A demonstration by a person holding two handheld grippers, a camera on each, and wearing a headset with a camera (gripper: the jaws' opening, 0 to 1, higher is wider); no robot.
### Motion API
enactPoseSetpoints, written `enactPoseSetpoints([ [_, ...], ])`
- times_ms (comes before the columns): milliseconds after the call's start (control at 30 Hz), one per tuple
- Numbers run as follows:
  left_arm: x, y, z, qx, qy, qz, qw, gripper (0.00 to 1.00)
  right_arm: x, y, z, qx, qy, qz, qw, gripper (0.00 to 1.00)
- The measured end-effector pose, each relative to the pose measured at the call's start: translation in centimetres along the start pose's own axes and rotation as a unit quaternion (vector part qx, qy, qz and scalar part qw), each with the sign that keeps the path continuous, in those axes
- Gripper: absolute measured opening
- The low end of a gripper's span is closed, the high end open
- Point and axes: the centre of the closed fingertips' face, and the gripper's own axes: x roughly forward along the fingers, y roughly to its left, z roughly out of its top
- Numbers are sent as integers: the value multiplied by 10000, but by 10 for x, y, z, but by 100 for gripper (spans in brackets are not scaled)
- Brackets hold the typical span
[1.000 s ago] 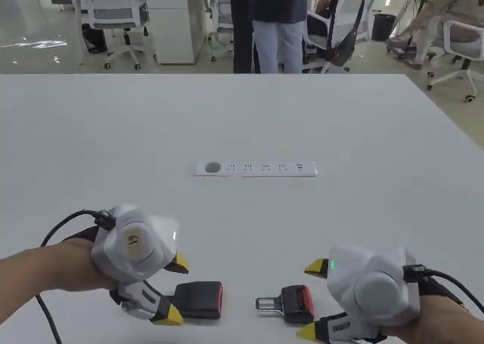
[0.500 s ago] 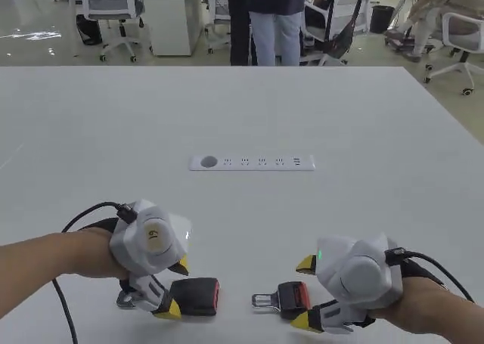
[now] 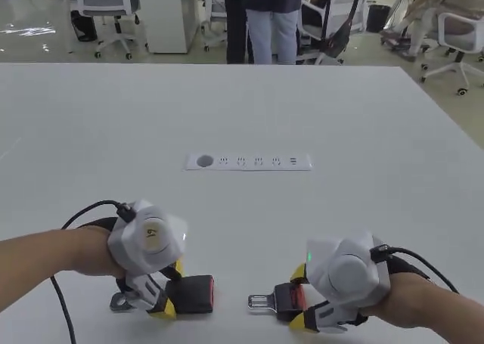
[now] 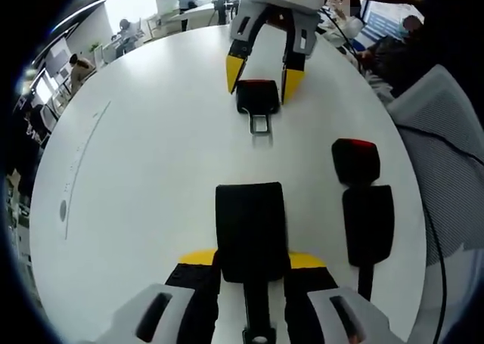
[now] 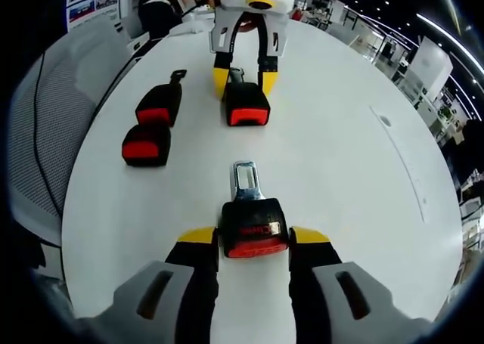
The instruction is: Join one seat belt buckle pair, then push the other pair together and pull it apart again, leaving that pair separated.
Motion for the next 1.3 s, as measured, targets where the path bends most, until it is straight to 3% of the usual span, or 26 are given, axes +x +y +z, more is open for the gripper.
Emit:
enactPoseSetpoints([
  [633,0,-4,2,155,-69,-90,9998,33,1,1,3,-181,-56,52,9998,31],
  [1300,1,-2,0,101,189,-89,9997,33,13,-2,19,-177,-159,59,9997,31],
])
